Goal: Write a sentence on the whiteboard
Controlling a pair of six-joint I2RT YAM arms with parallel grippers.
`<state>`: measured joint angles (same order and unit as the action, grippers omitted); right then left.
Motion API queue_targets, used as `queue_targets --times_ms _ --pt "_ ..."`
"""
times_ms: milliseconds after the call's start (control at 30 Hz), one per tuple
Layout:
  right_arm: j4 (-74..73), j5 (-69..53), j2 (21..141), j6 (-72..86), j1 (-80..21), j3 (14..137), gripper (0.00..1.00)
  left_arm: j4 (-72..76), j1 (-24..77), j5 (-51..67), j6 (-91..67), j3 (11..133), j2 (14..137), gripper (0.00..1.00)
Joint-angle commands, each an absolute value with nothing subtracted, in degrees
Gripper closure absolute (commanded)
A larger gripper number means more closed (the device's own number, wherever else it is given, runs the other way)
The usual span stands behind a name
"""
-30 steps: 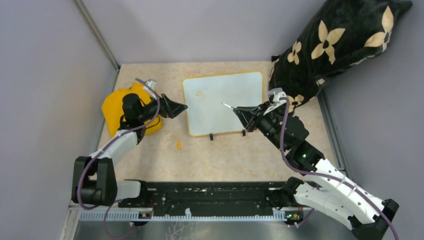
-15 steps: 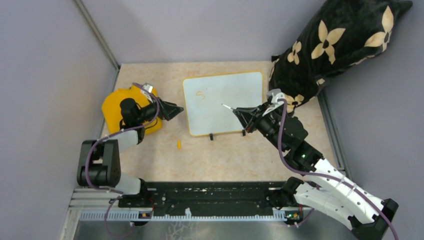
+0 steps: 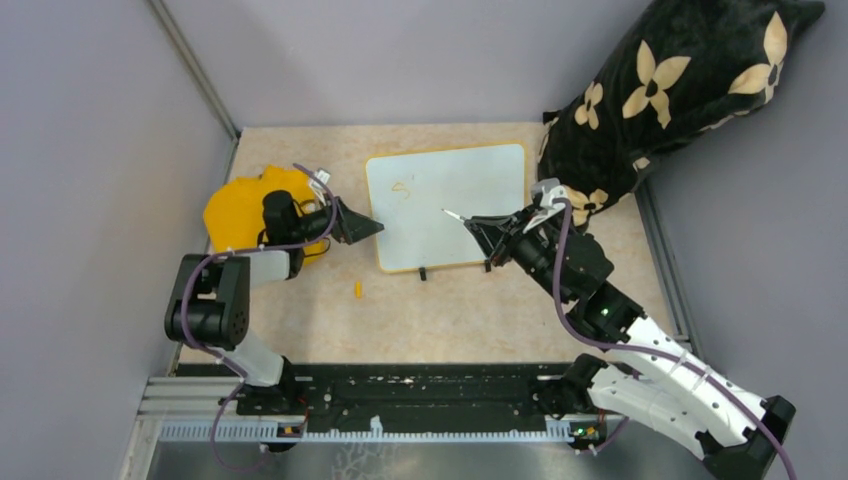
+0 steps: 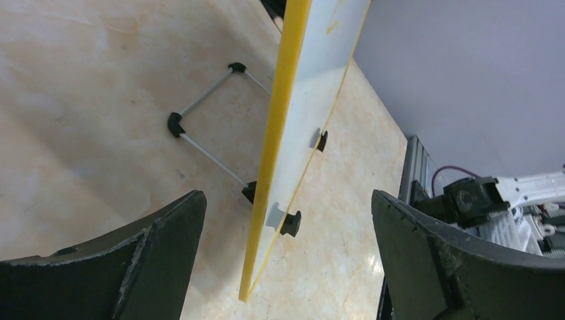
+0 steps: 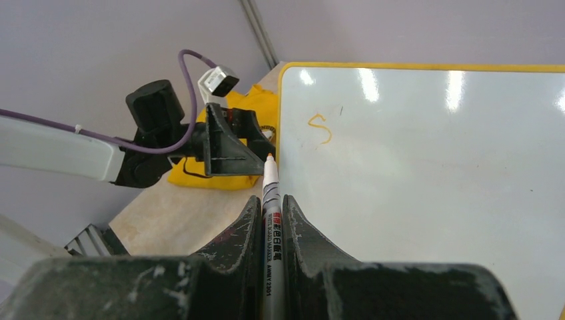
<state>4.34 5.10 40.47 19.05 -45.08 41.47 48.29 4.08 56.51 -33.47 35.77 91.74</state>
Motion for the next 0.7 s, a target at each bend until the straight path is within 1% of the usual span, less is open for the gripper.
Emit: queue_targets --times_ms 0,167,233,333,400,467,667 --pt "7.6 4.0 41.2 19.2 -44.8 41.6 1.0 45.8 6.5 60.1 -28.0 38.3 96.0 0.01" --pt "7.4 3.7 41.8 19.8 -44.8 41.7 1.0 49.9 6.5 61.7 -26.4 37.5 98.2 0.06" --pt "7.4 3.7 42.0 20.0 -44.8 41.8 1.0 54.5 6.5 62.2 -27.9 36.5 99.8 0.09" --pt "7.1 3.6 42.5 20.3 -44.8 42.2 1.0 65.8 6.5 64.1 -33.0 34.8 102.9 0.14" --pt "7.0 3.6 42.5 20.5 -44.8 42.3 1.0 71.6 6.5 65.1 -35.4 34.2 104.7 0.21" --pt "6.8 3.7 42.5 20.6 -44.8 42.3 1.0 74.5 6.4 66.0 -36.3 34.0 106.2 0.26" --pt "6.4 3.9 42.8 20.7 -44.8 42.5 1.0 78.4 6.3 66.9 -37.1 33.2 108.3 0.35"
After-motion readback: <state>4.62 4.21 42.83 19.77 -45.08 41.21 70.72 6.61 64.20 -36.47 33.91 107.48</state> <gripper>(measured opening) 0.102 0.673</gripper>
